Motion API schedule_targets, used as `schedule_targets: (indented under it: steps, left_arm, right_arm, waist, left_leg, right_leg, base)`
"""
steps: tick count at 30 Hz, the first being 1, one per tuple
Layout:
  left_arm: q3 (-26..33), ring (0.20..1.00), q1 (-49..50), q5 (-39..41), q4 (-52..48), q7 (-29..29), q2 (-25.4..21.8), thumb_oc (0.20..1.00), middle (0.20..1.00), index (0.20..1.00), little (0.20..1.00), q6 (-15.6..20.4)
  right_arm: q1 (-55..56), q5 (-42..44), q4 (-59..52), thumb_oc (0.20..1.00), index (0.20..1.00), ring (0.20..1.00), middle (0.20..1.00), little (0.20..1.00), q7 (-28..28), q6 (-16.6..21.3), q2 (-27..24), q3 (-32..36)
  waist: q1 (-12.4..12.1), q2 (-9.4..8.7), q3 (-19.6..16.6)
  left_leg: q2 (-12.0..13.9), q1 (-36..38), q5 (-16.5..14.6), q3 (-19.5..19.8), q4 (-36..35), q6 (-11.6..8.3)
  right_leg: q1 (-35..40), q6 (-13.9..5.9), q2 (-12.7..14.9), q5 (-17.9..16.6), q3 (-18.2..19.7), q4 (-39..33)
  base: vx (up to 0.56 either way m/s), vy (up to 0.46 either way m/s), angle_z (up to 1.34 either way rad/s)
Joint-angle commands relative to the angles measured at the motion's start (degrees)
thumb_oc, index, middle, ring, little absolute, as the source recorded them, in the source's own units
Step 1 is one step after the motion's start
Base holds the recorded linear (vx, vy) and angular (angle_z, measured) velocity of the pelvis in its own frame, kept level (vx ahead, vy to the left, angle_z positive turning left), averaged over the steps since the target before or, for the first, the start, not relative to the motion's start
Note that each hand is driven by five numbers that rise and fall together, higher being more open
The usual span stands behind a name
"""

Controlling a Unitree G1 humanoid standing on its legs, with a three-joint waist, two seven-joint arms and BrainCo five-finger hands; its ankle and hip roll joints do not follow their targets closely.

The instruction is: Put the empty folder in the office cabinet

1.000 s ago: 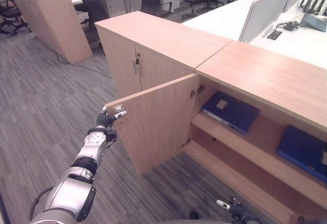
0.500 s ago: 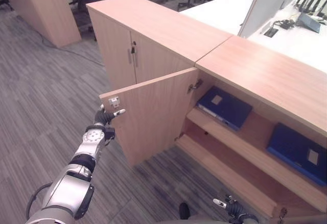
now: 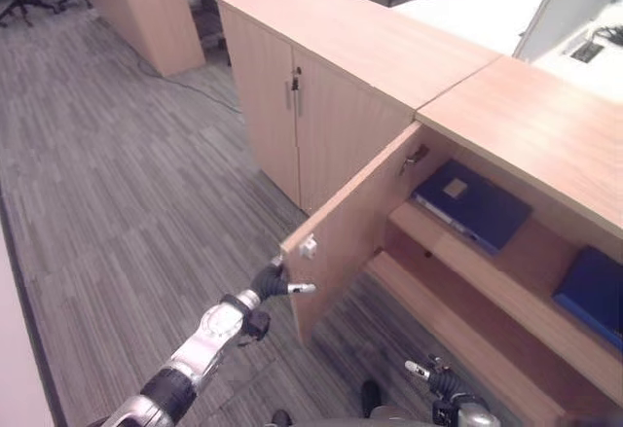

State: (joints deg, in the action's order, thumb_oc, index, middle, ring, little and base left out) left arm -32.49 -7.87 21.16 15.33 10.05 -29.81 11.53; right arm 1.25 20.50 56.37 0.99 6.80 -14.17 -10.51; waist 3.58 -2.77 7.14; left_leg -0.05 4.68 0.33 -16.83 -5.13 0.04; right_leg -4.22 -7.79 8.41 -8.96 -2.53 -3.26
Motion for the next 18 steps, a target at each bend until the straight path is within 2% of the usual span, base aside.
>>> schedule_targets:
  steps: [1,2,3,4,6,8,10,13,14,15,16,17,18]
  left_arm:
    - [1.46,1.000,-6.17,-0.91,0.08,1.80,4.05,1.000,1.000,1.000,1.000,3.18]
    - [1.74,1.000,-5.96,-0.51,-2.56,1.75,3.20,1.000,1.000,1.000,1.000,3.17]
    - [1.60,1.000,-6.00,0.04,-4.17,2.49,2.97,1.000,1.000,1.000,1.000,2.74]
    - [1.28,1.000,-5.57,0.13,-4.48,2.87,3.28,1.000,1.000,1.000,1.000,2.78]
    - [1.37,1.000,-5.20,-0.04,-5.19,2.87,4.58,1.000,1.000,1.000,1.000,2.33]
    - [0.93,1.000,-5.06,1.09,-5.19,2.61,6.47,1.000,1.000,1.000,1.000,2.42]
    - [0.32,1.000,-5.27,1.59,-5.03,2.40,8.04,1.000,1.000,1.000,1.000,2.08]
    - [0.51,1.000,-6.47,1.70,-2.84,1.42,9.57,1.000,1.000,1.000,1.000,1.82]
    - [0.38,1.000,-8.17,2.15,0.49,0.36,11.51,1.000,1.000,1.000,1.000,1.52]
    - [0.40,1.000,-9.15,2.21,2.52,-0.54,12.48,1.000,1.000,1.000,1.000,1.38]
    - [1.35,1.000,-10.29,1.87,6.22,-2.93,13.75,1.000,1.000,1.000,1.000,1.60]
    - [1.38,1.000,-10.40,1.85,6.34,-2.94,13.80,1.000,1.000,1.000,1.000,1.67]
    - [1.98,1.000,-10.67,1.60,8.17,-4.65,14.04,1.000,1.000,1.000,1.000,1.99]
  right_arm:
    - [-2.44,2.57,0.30,1.000,1.000,1.000,1.000,1.000,0.24,1.17,0.70,0.36]
    - [-4.10,2.67,0.40,1.000,1.000,1.000,1.000,1.000,0.68,1.02,0.78,0.10]
    - [-4.99,2.38,1.45,1.000,1.000,1.000,1.000,1.000,1.04,1.06,1.06,-0.18]
    - [-5.08,2.66,2.23,1.000,1.000,1.000,1.000,1.000,1.05,1.16,1.32,-0.27]
    - [-4.38,3.20,3.06,1.000,1.000,1.000,1.000,1.000,0.93,0.87,1.44,0.17]
    - [-4.24,3.63,3.81,1.000,1.000,1.000,1.000,1.000,0.83,0.59,0.50,0.17]
    - [-5.17,3.29,3.77,1.000,1.000,1.000,1.000,1.000,0.97,0.54,-0.48,-0.52]
    - [-6.11,3.60,3.52,1.000,1.000,1.000,1.000,1.000,0.65,0.54,-1.25,-1.48]
    - [-6.02,4.19,3.05,1.000,1.000,1.000,1.000,1.000,0.75,0.72,-1.95,-1.83]
    - [-5.47,4.67,2.47,1.000,1.000,1.000,1.000,1.000,0.69,0.81,-2.42,-1.97]
    - [-5.01,5.14,2.24,1.000,1.000,1.000,1.000,1.000,0.87,0.67,-3.21,-2.59]
    - [-5.09,5.15,2.23,1.000,1.000,1.000,1.000,1.000,0.87,0.66,-3.23,-2.60]
    - [-5.16,4.94,2.45,1.000,1.000,1.000,1.000,1.000,1.14,0.52,-3.40,-3.18]
  waist:
    - [0.43,1.46,-0.54]
    - [-0.89,2.74,0.33]
    - [-2.49,3.41,0.04]
    - [-2.35,3.14,-0.21]
    - [-2.22,2.84,-0.90]
    - [-0.91,3.90,-2.00]
    - [0.99,5.01,-2.24]
    - [3.03,5.52,-2.12]
    - [4.13,5.33,-1.36]
    - [4.82,5.09,-0.87]
    - [5.43,4.84,0.16]
    - [5.42,4.87,0.09]
    - [5.16,4.42,0.40]
  left_leg:
    - [3.60,0.98,-3.92,4.08,0.13,-2.61]
    - [4.64,0.74,-3.25,1.93,0.13,-2.65]
    - [5.37,0.15,-3.00,-1.15,0.72,-3.18]
    - [5.36,0.60,-3.34,-1.89,1.10,-3.34]
    - [5.06,1.55,-3.30,-2.90,1.41,-3.37]
    - [5.22,2.65,-3.13,-3.48,1.51,-3.76]
    - [6.42,3.95,-3.22,-5.40,2.40,-4.70]
    - [8.41,4.20,-3.40,-8.26,5.91,-5.90]
    - [10.99,2.34,-2.66,-9.01,11.31,-7.13]
    - [13.32,1.20,-0.64,-8.98,15.07,-8.42]
    - [16.37,-0.80,4.33,-6.87,21.98,-9.74]
    - [16.42,-1.05,4.63,-6.87,21.91,-9.74]
    - [16.24,-1.98,6.32,-4.57,23.61,-9.77]
  right_leg:
    - [0.52,-5.91,3.44,3.66,-4.06,6.21]
    - [-0.87,-5.34,5.40,3.91,-9.37,9.28]
    - [0.76,-4.56,8.28,5.51,-18.88,9.71]
    - [3.00,-4.41,8.58,5.70,-20.63,8.02]
    - [3.53,-4.21,8.40,5.86,-19.06,7.37]
    - [3.97,-3.71,7.39,5.58,-17.23,5.95]
    - [5.14,-3.28,5.46,6.37,-15.69,3.79]
    - [4.95,-2.18,3.21,7.49,-13.02,3.32]
    - [5.53,-0.90,1.81,8.79,-11.54,3.01]
    - [6.79,-0.05,0.91,9.66,-10.78,2.54]
    - [8.00,1.78,-1.05,10.56,-8.53,2.04]
    - [7.73,1.91,-1.12,10.34,-8.52,2.03]
    - [7.96,2.36,-1.63,10.64,-7.38,2.34]
  base:
    - [-0.17,-0.058,-0.87]
    - [-0.24,-0.126,-0.71]
    - [-0.22,-0.135,-0.68]
    - [-0.11,-0.136,-1.04]
    - [0.08,-0.121,-1.00]
    - [0.17,-0.170,-0.39]
    - [0.09,-0.165,-0.78]
    - [0.03,-0.168,-0.81]
    - [0.00,-0.249,-0.86]
    - [0.04,-0.264,-0.53]
    - [0.06,-0.150,-0.36]
    - [0.07,-0.085,-1.06]
    - [0.05,-0.029,-1.05]
